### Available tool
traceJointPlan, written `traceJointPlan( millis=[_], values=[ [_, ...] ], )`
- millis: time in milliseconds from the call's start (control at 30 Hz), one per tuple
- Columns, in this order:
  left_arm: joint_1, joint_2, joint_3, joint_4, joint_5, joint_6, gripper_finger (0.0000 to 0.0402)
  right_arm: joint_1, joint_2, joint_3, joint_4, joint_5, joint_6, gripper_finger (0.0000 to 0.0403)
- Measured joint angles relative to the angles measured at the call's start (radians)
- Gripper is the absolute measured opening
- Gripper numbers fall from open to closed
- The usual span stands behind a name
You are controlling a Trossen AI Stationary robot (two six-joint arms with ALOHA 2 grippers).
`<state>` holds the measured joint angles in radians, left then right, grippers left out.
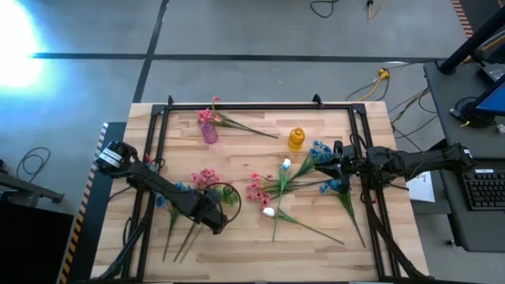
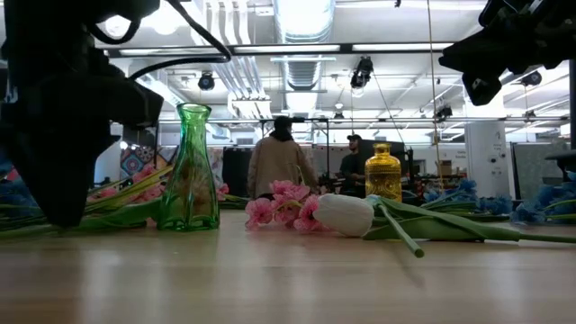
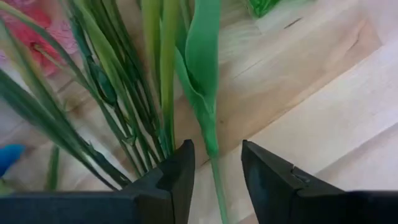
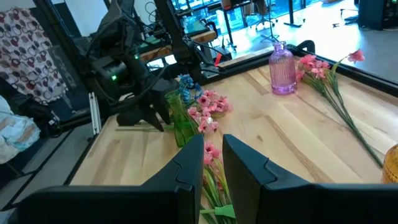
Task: Sort flowers into vase by color
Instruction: Put the left white flower into the green vase
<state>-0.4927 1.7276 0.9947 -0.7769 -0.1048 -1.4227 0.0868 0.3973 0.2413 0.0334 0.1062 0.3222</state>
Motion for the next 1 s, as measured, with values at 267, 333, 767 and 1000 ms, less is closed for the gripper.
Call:
traceJointPlan(
  millis=[267, 333, 767, 1000],
  values=[
    [-0.002, 0.058, 0.006, 0.011, 0.009, 0.0, 0.0102, 0.0, 0.0, 0.0, 0.0, 0.0, -0.003, 0.0052],
    [-0.002, 0.065, 0.007, 0.017, 0.01, 0.001, 0.0084, 0.0, 0.0, 0.0, 0.0, 0.0, -0.001, 0.0052],
    [-0.009, -0.021, 0.002, -0.112, -0.005, -0.034, 0.0001, 0.0, 0.0, 0.0, -0.001, 0.0, -0.001, 0.0052],
    [-0.019, -0.134, 0.002, -0.143, 0.004, -0.011, 0.0, 0.0, 0.0, 0.0, -0.002, 0.0, -0.001, 0.0052]
  ],
)
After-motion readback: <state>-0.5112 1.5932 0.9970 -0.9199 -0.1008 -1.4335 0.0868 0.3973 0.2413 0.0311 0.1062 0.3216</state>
